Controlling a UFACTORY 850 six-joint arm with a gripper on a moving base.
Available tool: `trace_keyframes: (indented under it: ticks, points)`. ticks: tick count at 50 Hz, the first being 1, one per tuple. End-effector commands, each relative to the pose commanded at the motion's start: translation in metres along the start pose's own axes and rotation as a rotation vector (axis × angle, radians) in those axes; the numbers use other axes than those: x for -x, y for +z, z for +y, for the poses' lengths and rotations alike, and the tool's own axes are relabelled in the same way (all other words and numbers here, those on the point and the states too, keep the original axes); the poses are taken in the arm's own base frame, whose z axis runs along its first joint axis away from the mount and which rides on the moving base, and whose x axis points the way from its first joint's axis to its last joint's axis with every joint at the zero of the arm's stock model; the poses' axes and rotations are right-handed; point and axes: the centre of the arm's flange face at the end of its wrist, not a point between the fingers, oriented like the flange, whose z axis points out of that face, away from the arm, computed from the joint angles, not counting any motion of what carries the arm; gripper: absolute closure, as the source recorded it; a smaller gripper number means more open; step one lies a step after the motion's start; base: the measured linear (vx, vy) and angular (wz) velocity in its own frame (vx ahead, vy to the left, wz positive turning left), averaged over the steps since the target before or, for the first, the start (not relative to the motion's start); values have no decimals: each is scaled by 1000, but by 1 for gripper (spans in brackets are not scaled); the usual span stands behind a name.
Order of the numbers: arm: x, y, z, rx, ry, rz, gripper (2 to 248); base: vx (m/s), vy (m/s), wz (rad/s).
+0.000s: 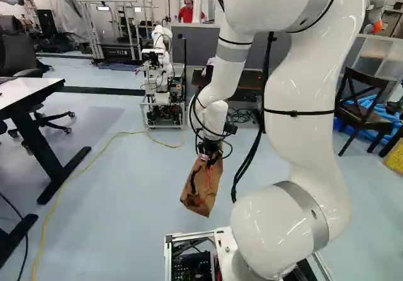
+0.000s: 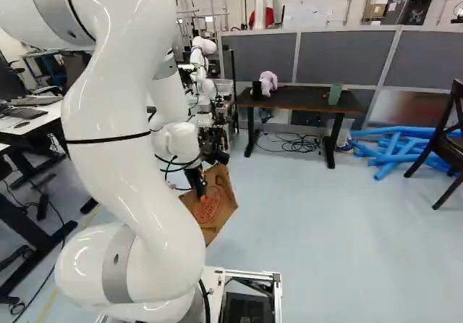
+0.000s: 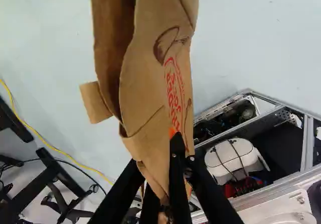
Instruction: Pick up the bag on the ground and place it on the table
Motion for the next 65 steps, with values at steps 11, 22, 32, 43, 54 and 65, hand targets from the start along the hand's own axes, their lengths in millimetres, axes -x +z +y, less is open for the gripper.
trace_keyframes:
  ticks: [11,22,32,43,54,65]
  points:
    - [0,-16,6,-4,13,-2,229,0,0,0]
    - [-1,-33,12,-11,27,-2,229,0,0,0]
    - [-3,-48,15,-19,36,0,229,0,0,0]
    - [-5,-64,14,-29,40,4,229,0,0,0]
    - [-7,-80,14,-39,43,7,229,0,0,0]
    - [-8,-96,14,-48,44,10,229,0,0,0]
